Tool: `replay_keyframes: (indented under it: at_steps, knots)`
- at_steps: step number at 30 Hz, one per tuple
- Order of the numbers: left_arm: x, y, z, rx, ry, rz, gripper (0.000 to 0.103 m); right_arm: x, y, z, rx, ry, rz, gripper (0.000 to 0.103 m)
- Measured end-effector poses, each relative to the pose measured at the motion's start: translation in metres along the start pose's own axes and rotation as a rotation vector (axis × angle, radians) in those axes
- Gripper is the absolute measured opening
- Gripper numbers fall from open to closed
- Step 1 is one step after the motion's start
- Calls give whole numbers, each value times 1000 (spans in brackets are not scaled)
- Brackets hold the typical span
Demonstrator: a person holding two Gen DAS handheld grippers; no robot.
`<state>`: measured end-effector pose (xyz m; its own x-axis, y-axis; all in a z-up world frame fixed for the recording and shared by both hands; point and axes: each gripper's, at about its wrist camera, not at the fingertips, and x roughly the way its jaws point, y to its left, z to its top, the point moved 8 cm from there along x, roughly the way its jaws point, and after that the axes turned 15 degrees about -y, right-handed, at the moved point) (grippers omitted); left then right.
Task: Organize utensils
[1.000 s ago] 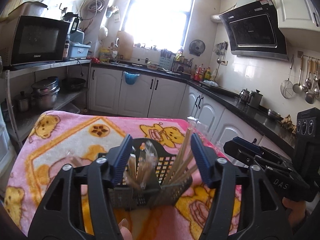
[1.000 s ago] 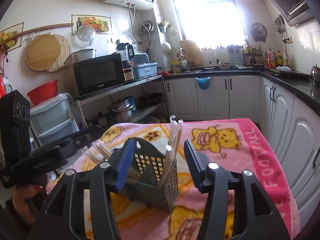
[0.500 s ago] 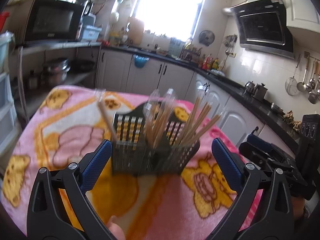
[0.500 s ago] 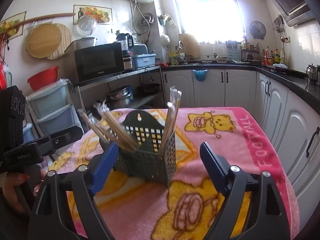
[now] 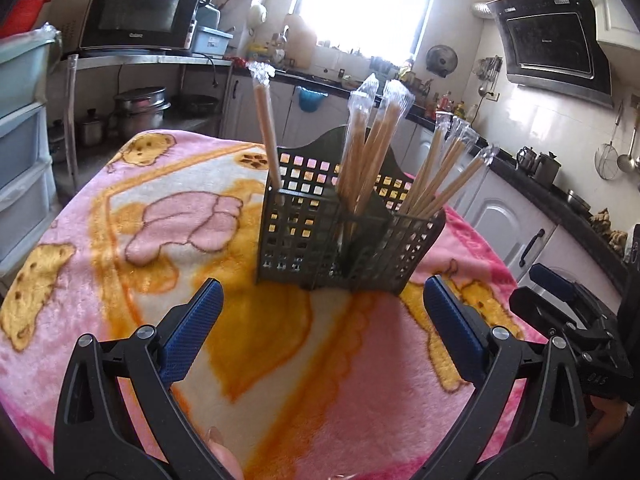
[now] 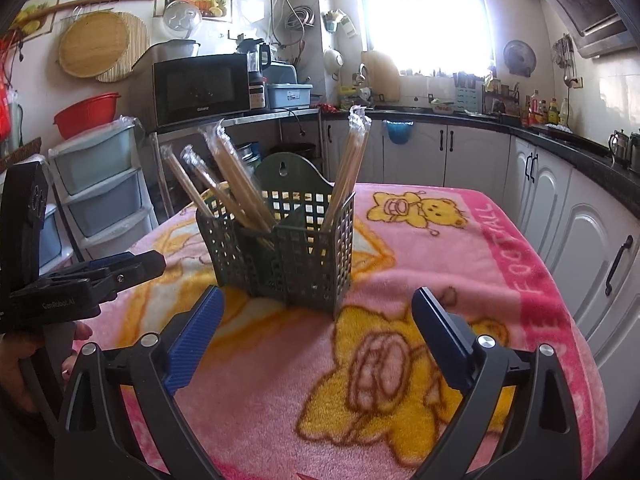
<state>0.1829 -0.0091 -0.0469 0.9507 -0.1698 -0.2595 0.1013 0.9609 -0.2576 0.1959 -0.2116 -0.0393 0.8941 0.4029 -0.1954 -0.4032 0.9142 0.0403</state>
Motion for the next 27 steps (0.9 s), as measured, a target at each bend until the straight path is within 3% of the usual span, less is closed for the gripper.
replay_keyframes:
  at_steps: [9,19,27]
  knots:
    - [-10,5,-7,15,-83,34,92,-7,2,-15,-4,-47,-22,95]
    - [-16,4,-7,73,-172,68,92,-32,-2,1,-36,-266,-84,96]
    - [-22,-2,-5,117,-217,66,93,-42,3,5,-48,-347,-81,96]
